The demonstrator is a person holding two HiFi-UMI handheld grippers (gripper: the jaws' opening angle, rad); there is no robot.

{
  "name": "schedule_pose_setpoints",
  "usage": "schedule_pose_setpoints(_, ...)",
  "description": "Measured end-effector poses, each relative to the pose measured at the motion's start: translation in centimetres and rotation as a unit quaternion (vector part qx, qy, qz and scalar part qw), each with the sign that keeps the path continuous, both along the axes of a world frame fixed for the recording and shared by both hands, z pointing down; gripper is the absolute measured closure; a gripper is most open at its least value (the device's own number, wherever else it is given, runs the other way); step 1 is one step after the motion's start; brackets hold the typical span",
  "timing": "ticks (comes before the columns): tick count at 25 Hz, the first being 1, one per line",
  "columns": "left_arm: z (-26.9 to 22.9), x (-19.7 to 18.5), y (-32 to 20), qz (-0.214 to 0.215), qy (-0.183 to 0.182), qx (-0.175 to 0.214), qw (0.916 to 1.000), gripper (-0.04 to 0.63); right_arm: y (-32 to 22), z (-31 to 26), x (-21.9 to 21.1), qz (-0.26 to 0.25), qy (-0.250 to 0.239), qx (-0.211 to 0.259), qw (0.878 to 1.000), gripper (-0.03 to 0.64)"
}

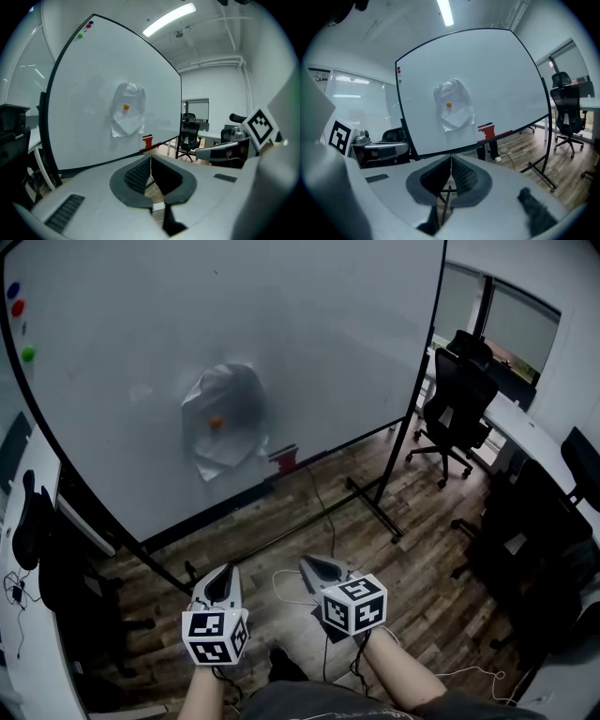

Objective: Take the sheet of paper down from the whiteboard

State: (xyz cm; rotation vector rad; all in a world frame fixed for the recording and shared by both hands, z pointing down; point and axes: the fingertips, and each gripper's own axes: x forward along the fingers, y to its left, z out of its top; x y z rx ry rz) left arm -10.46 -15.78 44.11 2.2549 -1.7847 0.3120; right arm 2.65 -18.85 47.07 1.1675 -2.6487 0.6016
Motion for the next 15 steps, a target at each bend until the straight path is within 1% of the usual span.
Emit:
schedule_pose_setpoints(5,-0.7,-1.3,-4.9,0.007,0.003,0.013,0.9999,0.577,-4.8,-0.7,-1.2,0.007,0.003,0.006,1.0,0.595)
schedule_pose_setpoints(10,-1.6,-2.6,-8.9,0.016,0.022,0.028,0.9992,0.577,-8.9,-1.0,-2.9,0.008,0.014,0.012,1.0,0.595)
schedule_pose_setpoints(15,-2.6,-4.2,-11.9,0.027,0.017,0.042,0.9986,0.577,-11.6,-1.1,-4.5,0.01,0.019,0.015,1.0,0.595)
